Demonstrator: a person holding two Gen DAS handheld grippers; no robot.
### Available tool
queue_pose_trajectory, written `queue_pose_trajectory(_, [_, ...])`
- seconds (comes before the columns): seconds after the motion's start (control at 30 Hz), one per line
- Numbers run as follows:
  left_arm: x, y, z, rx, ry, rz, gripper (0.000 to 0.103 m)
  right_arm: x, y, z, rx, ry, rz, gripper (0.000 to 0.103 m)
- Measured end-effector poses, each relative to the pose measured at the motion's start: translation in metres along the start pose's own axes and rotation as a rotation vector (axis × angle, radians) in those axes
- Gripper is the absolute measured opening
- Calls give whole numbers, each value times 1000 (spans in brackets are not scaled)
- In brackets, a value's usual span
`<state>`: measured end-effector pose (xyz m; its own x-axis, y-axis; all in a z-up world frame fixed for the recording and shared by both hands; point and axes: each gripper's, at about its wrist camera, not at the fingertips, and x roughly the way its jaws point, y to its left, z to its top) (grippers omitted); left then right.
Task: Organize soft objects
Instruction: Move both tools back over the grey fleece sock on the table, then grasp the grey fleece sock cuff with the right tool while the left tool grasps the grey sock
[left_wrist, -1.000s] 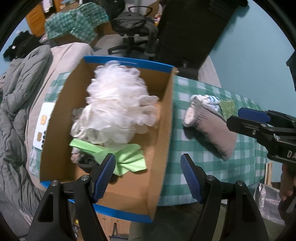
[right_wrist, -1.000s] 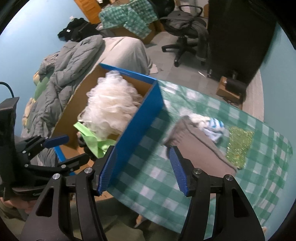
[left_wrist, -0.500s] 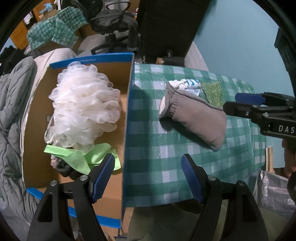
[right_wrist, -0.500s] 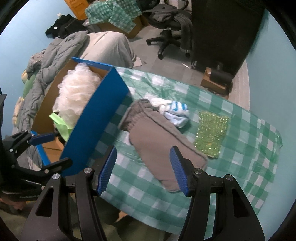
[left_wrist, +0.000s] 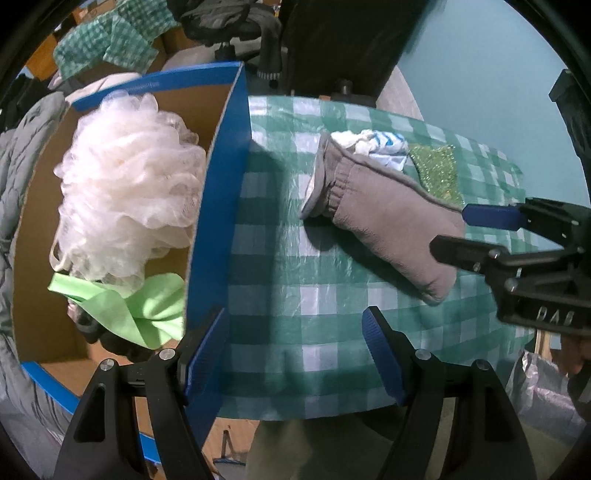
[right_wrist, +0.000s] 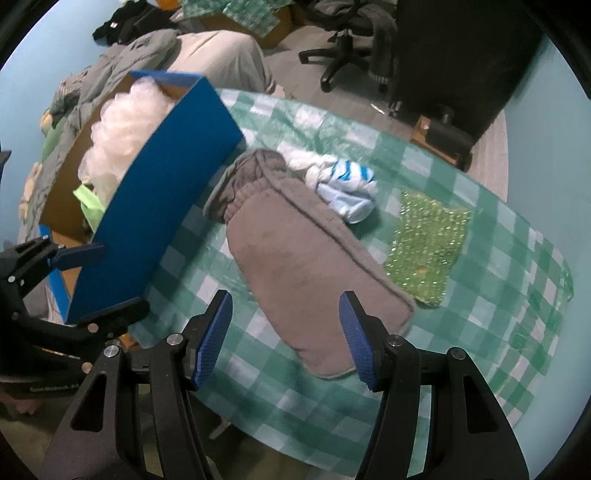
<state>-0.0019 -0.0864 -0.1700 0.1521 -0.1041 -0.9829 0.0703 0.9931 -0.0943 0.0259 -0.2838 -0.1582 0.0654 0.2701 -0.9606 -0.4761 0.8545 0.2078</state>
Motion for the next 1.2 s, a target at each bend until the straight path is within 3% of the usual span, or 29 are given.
queue_pose_trajectory(0.2, [19,6,-3,-43,30,18,76,21,10,-2,-46,34,-6,59])
queue_pose_trajectory(0.5, [22,0,-4,13,9,54,77,48,18,0,-89,70,-47,60])
queue_pose_trajectory(0.8, [22,0,-3,32,13,46,78,66,25,-1,-137,45,-135,59])
queue_pose_trajectory(0.87, [21,0,-4,34,14,44,78,67,24,-3,-129,31,-142,34])
queue_pose_trajectory(0.97, [20,0,-4,36,15,37,78,62,16,-5,-96,16,-120,13])
queue_pose_trajectory(1.2, [19,-2,-2,36,22,16,78,29,-1,-15,-22,-39,-55,9])
